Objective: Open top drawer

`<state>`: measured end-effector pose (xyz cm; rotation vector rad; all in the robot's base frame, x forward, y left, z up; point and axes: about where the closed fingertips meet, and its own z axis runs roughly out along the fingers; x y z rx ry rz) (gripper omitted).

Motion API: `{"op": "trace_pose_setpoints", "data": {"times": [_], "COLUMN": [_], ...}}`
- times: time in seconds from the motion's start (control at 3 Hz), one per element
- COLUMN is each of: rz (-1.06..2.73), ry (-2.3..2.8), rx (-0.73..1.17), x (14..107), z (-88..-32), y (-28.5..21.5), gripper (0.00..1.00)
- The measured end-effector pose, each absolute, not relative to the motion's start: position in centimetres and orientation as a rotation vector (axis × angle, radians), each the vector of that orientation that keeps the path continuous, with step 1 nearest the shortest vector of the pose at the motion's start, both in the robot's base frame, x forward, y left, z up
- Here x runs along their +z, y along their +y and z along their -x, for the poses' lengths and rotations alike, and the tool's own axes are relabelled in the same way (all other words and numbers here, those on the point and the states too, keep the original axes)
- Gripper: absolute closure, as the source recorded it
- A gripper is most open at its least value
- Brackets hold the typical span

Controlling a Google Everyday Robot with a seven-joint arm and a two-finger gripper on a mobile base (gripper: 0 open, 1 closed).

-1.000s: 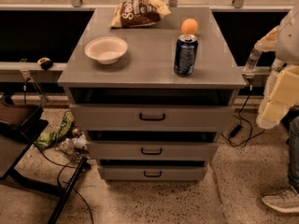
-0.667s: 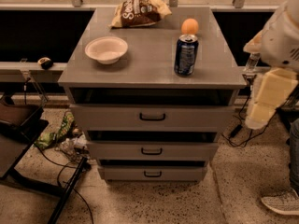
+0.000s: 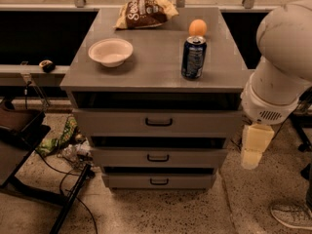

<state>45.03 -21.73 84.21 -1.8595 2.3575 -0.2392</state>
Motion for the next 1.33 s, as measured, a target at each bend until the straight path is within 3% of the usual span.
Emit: {"op": "trace_pose_setpoints", "data": {"times": [0.67, 1.33], "rz": [1.878, 1.911], "ry": [2.31, 2.226], "rx": [-0.193, -0.049], "x": [82.7, 75.7], "z": [-46.0, -50.9], "y": [-20.6, -16.6], "gripper": [0.0, 0.0]}}
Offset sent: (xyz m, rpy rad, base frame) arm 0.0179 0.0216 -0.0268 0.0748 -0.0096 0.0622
